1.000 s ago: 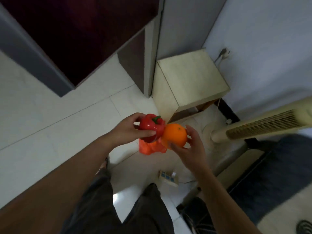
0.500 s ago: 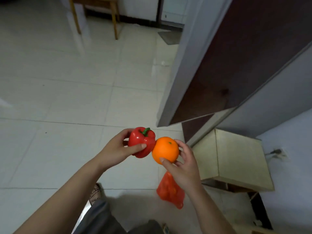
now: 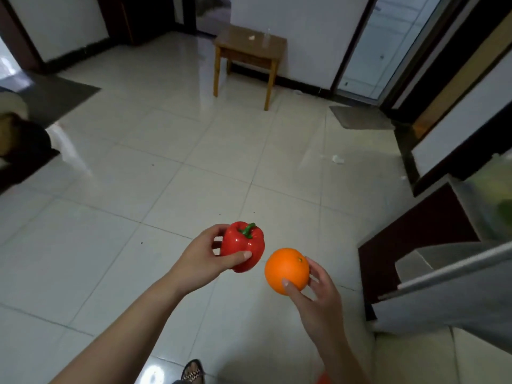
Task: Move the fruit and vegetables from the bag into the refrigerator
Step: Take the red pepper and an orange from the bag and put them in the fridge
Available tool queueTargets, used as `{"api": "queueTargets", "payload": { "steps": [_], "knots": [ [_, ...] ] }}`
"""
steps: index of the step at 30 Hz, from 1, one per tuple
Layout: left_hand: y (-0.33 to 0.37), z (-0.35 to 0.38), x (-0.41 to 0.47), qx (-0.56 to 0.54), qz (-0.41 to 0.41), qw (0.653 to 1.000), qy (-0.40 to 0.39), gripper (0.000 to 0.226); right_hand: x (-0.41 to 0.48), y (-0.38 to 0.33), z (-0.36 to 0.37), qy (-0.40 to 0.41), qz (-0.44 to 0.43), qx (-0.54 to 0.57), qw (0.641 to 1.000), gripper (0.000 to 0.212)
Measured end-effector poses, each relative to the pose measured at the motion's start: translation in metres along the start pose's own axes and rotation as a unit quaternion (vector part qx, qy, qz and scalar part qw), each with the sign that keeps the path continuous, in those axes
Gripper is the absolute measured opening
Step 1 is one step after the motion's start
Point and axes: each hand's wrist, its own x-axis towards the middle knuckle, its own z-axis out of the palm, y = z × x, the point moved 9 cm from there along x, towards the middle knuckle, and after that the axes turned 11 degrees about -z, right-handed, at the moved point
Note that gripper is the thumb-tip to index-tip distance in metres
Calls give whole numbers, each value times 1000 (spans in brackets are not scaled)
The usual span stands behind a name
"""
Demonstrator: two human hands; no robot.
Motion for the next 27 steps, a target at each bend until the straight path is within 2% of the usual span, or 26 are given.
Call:
{"api": "queueTargets", "payload": {
  "steps": [5, 9, 12, 16, 23, 27],
  "knots": [
    [31, -21, 43, 61, 41, 997, -4, 63, 51, -19, 25, 15, -15, -18, 1000, 61],
    [41, -28, 90, 24, 16, 999, -19, 63, 95, -22, 30, 31, -9, 10, 999, 56],
    [57, -23, 130, 25, 12, 999, -20, 60, 136, -18, 27, 38, 0, 29, 999, 55],
    [100, -5, 193, 74, 47, 996, -19, 62, 203, -14, 15, 55, 14, 54, 997, 56],
    [210, 46, 315, 98, 88, 990, -47, 60, 344, -39, -47, 88, -14, 87, 992, 58],
    [263, 102, 365, 108, 131, 982, -86, 57, 388, -32, -95, 135, -14, 93, 986, 60]
  ]
}}
